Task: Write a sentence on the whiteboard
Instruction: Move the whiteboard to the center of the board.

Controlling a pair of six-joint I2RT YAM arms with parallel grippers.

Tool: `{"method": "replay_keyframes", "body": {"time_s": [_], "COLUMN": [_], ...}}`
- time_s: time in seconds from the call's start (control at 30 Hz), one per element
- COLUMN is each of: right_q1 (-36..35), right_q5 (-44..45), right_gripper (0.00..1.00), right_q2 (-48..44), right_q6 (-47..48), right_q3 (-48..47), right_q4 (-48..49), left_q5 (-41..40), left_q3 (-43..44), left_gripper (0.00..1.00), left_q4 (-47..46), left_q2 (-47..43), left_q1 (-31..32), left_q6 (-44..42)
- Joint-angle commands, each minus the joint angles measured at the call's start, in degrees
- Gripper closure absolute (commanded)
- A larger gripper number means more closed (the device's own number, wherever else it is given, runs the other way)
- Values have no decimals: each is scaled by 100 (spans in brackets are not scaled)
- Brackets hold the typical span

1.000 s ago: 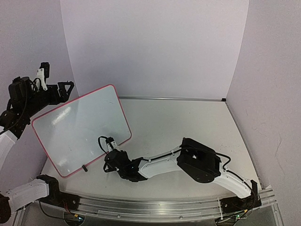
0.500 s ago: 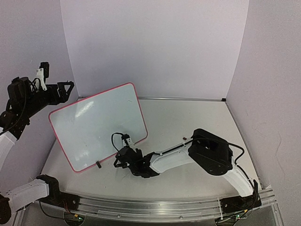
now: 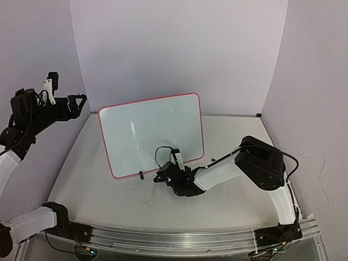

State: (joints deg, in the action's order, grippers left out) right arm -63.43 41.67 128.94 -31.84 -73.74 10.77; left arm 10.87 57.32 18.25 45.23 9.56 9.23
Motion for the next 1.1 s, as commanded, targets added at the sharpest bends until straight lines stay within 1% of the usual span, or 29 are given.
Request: {"method": "replay_keyframes", "body": {"time_s": [0.0,0.2,0.3,0.33,0.4,0.43,0.47,0.53,0.6,0.7,0.8,0.87,1.0,1.07], "right_q1": [180,223,224,220,226,225,219,204,143,26,-33,-14,327,518], "right_q5": [622,702,612,549,487,445,396,254,91,-343,-923,-1137,-1640,-1872], "right_gripper": [100,100,99,87,58,51,46,38,32,27,25,23,23,24], "right_q2": [-354,-570,-647,-677,-784,-841,-911,-1120,-1377,-1855,-2564,-3059,-3556,-3767], "right_q6": [-366,-510,-403,-353,-304,-299,-286,-224,-100,176,300,334,236,333], "right_q3": [434,674,665,661,661,682,719,884,1072,1413,1903,2252,2254,2307], "right_q4": [-555,-668,-682,-688,-753,-796,-826,-839,-838,-831,-824,-913,-1932,-2154], "left_q5": [66,46,38,41,30,24,13,-4,-24,-53,-159,-228,-415,-651], "left_q3": [-39,-50,-46,-51,-52,-55,-57,-63,-68,-72,-74,-63,-2,86], "left_gripper": [1,0,0,0,0,0,0,0,0,0,0,0,1,1], "left_q4": [-229,-217,-212,-210,-211,-208,-207,-207,-199,-199,-187,-158,-53,127], "left_q2": [3,19,29,39,40,39,46,64,82,91,118,142,259,383], "left_q1": [-15,-10,-10,-15,-13,-15,-15,-10,-10,-9,-11,-14,-9,-14], "left_q6": [-36,-49,-53,-53,-53,-55,-59,-69,-76,-80,-57,-28,119,158]}}
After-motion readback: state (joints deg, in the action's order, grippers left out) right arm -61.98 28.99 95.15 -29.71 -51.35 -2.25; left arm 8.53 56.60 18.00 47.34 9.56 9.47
